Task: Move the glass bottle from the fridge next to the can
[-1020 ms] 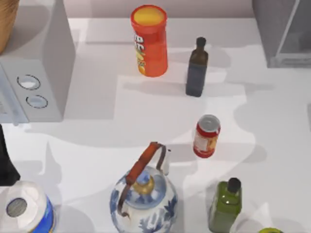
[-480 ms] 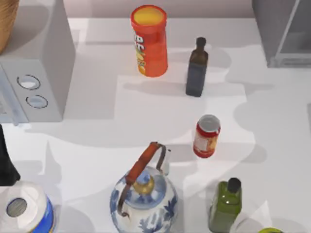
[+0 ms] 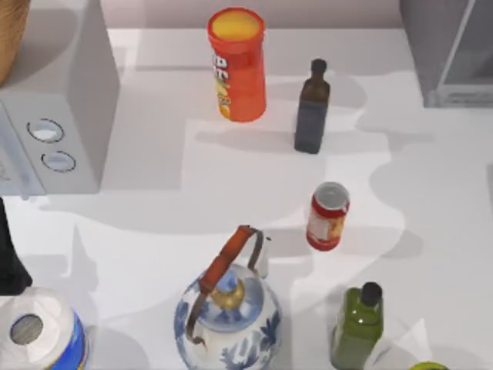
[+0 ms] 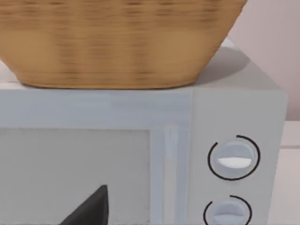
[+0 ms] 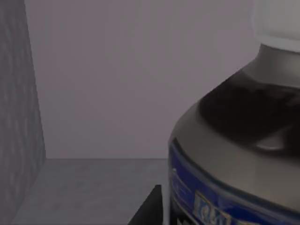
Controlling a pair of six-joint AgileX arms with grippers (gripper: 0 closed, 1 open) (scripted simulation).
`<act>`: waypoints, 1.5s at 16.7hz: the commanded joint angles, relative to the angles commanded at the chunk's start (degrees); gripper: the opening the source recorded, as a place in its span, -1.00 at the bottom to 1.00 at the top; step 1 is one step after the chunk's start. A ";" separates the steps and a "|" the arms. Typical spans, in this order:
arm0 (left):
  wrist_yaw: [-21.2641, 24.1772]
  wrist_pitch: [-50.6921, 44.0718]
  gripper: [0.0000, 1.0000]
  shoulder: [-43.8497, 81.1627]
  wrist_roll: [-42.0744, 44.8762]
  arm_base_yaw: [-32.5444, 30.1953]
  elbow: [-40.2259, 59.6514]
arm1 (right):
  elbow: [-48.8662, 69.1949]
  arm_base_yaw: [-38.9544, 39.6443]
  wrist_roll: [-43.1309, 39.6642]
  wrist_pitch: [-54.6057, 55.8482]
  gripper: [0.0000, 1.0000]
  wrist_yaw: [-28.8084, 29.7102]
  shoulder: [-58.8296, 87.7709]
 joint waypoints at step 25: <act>0.00 0.00 1.00 0.00 0.00 0.00 0.00 | -1.76 -0.90 0.23 -8.06 -1.00 -0.68 -10.37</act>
